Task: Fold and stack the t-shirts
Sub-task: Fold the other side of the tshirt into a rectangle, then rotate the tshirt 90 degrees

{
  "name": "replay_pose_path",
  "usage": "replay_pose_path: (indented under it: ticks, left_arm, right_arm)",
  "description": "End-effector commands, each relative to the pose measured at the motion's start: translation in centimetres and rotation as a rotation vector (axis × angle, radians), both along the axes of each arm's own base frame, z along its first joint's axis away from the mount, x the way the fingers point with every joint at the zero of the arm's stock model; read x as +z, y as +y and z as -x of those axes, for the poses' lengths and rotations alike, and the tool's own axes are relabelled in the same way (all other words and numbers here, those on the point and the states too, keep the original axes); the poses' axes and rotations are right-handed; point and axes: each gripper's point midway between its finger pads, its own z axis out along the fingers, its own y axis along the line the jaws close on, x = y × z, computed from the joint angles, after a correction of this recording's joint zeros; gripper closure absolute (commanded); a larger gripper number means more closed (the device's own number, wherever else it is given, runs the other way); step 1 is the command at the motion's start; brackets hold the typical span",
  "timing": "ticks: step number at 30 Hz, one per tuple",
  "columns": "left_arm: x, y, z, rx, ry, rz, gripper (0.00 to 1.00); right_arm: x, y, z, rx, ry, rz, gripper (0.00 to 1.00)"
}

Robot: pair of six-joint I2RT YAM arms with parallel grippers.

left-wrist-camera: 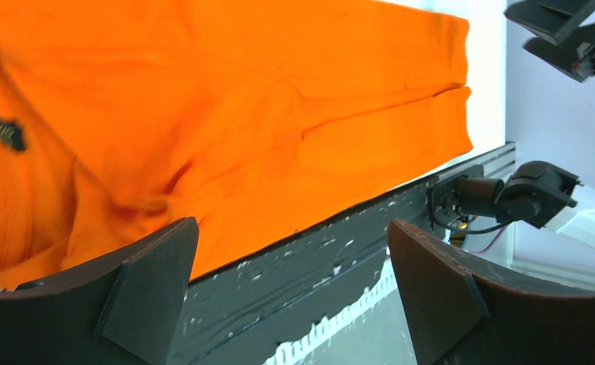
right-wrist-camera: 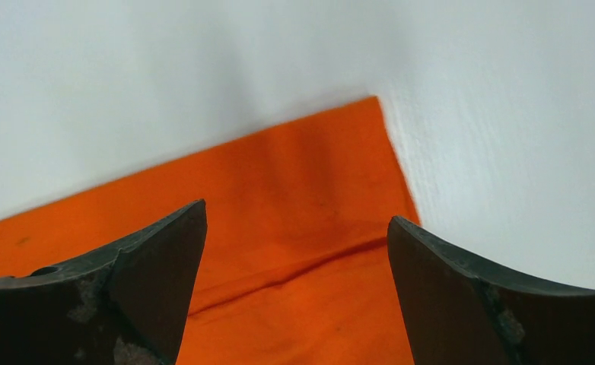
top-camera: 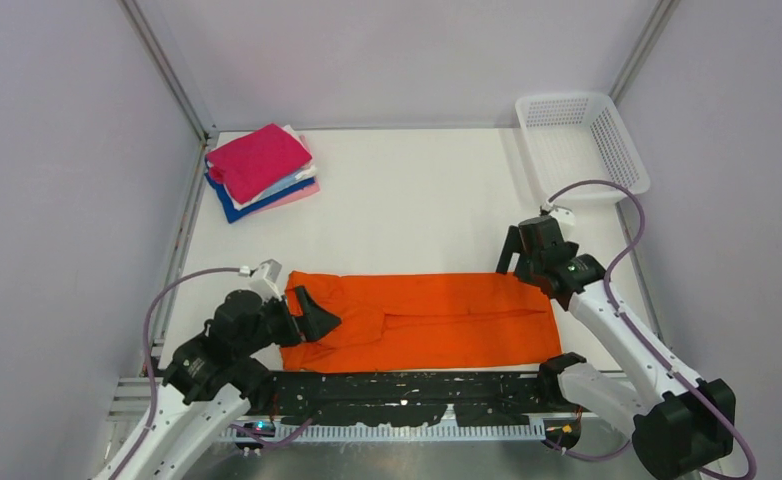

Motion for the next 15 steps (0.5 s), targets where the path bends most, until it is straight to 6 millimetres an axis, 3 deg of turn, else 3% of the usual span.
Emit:
replay_pose_path:
  ticks: [1, 4, 6, 9, 15]
  left_arm:
    - [2.8, -3.5, -3.7, -0.088, -0.119, 0.048, 0.0]
    - [-0.3, -5.6, -3.9, -0.177, 0.025, 0.022, 0.0]
    - [-3.3, -6.2, -3.5, -0.206, 0.139, -0.002, 0.0]
    - [-7.9, -5.9, -3.3, -0.156, 0.263, -0.039, 0.0]
    - [-12.2, -3.8, -4.8, -0.007, 0.342, -0.164, 0.0]
  right_arm:
    - [1.5, 5.9, -3.2, 0.217, -0.141, -0.225, 0.04]
    - [-0.5, 9.4, -3.2, 0.325, -0.07, -0.361, 0.04]
    - [-2.2, 10.3, -3.0, 0.343, -0.009, -0.394, 0.04]
    - [-4.3, 10.7, -2.6, 0.347, 0.07, -0.41, 0.05]
    - [-6.4, 10.1, -2.3, 0.318, 0.126, -0.382, 0.05]
